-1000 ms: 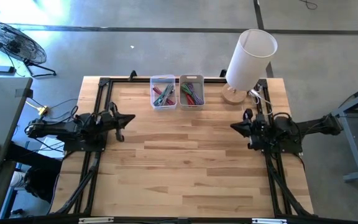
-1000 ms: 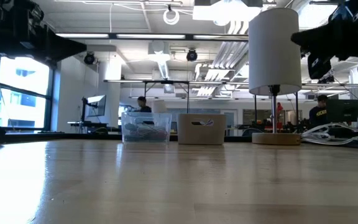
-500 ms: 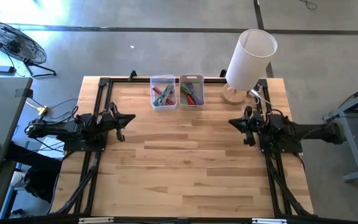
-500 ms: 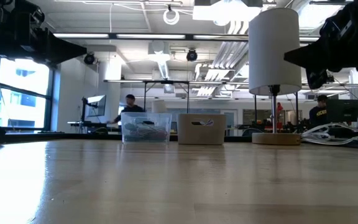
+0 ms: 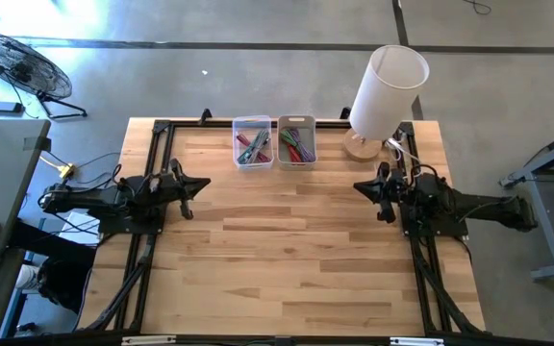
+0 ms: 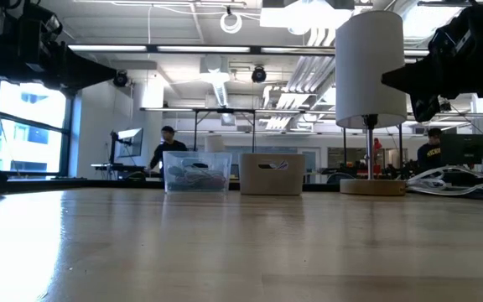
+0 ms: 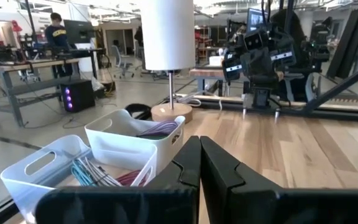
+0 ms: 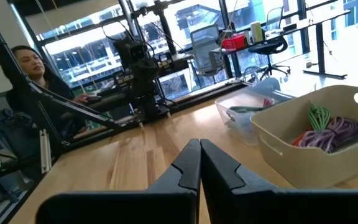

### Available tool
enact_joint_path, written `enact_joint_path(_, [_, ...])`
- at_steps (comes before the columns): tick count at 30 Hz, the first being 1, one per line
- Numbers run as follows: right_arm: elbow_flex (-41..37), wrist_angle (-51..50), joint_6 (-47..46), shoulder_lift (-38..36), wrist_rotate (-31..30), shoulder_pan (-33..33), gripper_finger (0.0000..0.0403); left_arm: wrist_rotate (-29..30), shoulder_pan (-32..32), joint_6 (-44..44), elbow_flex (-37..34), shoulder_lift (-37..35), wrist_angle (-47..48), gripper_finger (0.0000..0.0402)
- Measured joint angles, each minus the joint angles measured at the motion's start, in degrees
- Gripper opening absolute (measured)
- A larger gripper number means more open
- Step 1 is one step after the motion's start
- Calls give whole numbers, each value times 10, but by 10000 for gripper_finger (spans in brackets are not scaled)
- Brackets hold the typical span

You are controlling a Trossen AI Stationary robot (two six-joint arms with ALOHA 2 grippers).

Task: Pick & Place USB Port
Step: Return to Home Position

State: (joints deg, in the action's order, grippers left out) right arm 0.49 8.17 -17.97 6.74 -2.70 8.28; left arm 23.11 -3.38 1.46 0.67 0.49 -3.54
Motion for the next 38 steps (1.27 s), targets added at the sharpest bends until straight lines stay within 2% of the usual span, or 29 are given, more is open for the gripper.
enact_joint_path(38, [0,-32,0,0,-21,0,0,-16,0,-3,0,0,0,1])
